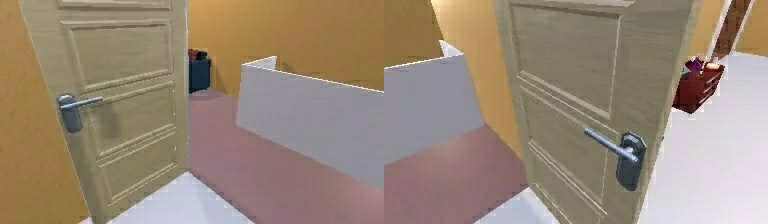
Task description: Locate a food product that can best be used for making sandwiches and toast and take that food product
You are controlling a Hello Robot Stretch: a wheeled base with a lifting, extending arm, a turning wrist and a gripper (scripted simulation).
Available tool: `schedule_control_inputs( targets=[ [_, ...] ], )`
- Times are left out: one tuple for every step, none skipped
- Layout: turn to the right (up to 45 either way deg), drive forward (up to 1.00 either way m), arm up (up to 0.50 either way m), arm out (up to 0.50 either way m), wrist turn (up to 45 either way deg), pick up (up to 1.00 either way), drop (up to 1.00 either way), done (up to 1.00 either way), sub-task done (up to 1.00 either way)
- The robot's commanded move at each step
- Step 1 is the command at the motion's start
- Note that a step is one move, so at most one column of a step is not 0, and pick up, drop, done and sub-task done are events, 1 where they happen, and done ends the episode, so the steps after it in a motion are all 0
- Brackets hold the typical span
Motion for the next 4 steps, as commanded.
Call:
schedule_control_inputs(
  targets=[
    [12.0, 0.0, 0.0, 0.0, 0.0, 0.0, 0.0, 0.0, 0.0],
    [3.0, 0.0, 0.0, 0.0, 0.0, 0.0, 0.0, 0.0, 0.0],
    [-45.0, 0.0, 0.0, 0.0, 0.0, 0.0, 0.0, 0.0, 0.0],
    [-45.0, 0.0, 0.0, 0.0, 0.0, 0.0, 0.0, 0.0, 0.0]
  ],
)
